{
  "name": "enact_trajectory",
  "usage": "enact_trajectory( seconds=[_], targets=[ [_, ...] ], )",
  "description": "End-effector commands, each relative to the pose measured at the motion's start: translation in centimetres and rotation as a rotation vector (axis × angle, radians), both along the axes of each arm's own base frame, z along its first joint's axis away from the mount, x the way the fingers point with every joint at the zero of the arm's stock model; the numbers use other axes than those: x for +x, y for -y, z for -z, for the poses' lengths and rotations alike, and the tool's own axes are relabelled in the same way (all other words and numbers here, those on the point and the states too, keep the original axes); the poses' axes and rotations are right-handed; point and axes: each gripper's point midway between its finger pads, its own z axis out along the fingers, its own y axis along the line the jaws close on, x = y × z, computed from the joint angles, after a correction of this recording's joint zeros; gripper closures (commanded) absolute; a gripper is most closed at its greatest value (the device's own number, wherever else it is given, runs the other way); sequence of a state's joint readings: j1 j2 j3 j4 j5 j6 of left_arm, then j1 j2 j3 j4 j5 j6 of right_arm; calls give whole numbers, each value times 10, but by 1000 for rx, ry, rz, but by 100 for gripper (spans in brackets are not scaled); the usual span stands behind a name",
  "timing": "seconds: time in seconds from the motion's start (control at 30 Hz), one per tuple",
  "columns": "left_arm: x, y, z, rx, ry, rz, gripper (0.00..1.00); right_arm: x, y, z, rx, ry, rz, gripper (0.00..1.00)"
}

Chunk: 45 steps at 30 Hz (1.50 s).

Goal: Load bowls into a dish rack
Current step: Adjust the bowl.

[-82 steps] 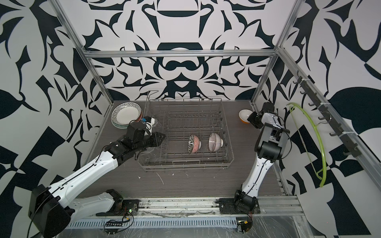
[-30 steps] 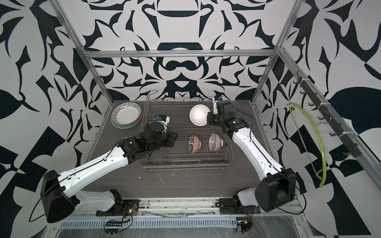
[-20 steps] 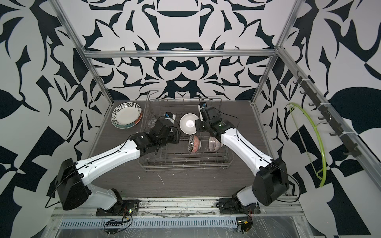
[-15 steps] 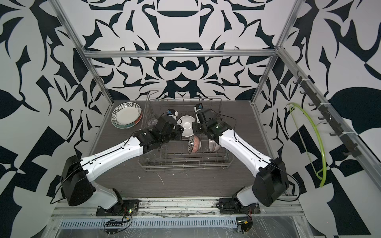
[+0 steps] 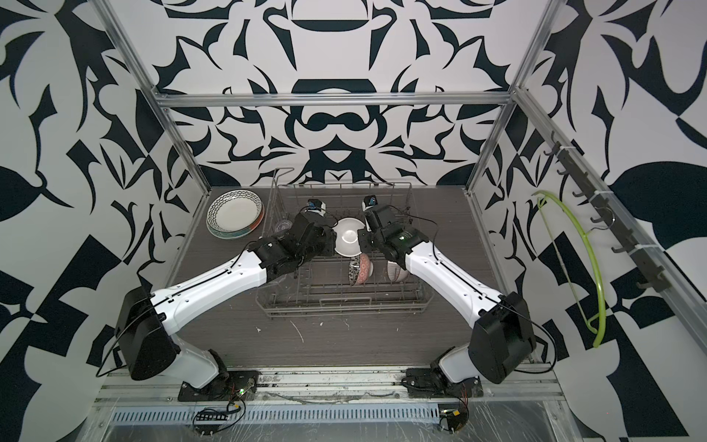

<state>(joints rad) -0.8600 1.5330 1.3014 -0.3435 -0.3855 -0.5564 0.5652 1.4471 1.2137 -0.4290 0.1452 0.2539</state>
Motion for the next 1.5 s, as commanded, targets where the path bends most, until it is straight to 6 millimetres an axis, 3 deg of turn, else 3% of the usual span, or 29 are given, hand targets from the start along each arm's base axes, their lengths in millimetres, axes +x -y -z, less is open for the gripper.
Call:
enact_trajectory(
  seconds=[0.0,0.4,0.47,0.6,0.87,0.97,1.03,1.1,1.17,1.3,1.47],
  targets=[
    [4,-6,8,36,-21,-15,60,7,-4,-33,46,97,5,100],
    [24,15,36,82,-90,18,62,3,-9,-48,73,123,-28,100],
    [26,18,39,81,-96,24,68,2,-10,-50,78,125,-35,100],
    [29,22,43,76,-100,32,89,0,-13,-50,86,123,-53,100],
    [29,16,45,77,-95,39,100,-3,-17,-48,96,117,-81,99],
    [30,10,40,79,-89,57,100,-10,-19,-55,123,141,-112,69],
    [32,1,35,63,-87,59,100,-18,-15,-67,170,198,-112,43],
    [33,-5,28,7,-90,82,100,-27,-14,-79,218,238,-128,29],
    [34,-7,19,-104,-108,137,100,-36,-15,-88,249,253,-152,22],
    [25,-9,-17,-511,-210,288,100,-48,-24,-97,291,235,-225,15],
    [13,-5,-29,-576,-190,349,100,-54,-41,-105,370,225,-305,10]
  ],
)
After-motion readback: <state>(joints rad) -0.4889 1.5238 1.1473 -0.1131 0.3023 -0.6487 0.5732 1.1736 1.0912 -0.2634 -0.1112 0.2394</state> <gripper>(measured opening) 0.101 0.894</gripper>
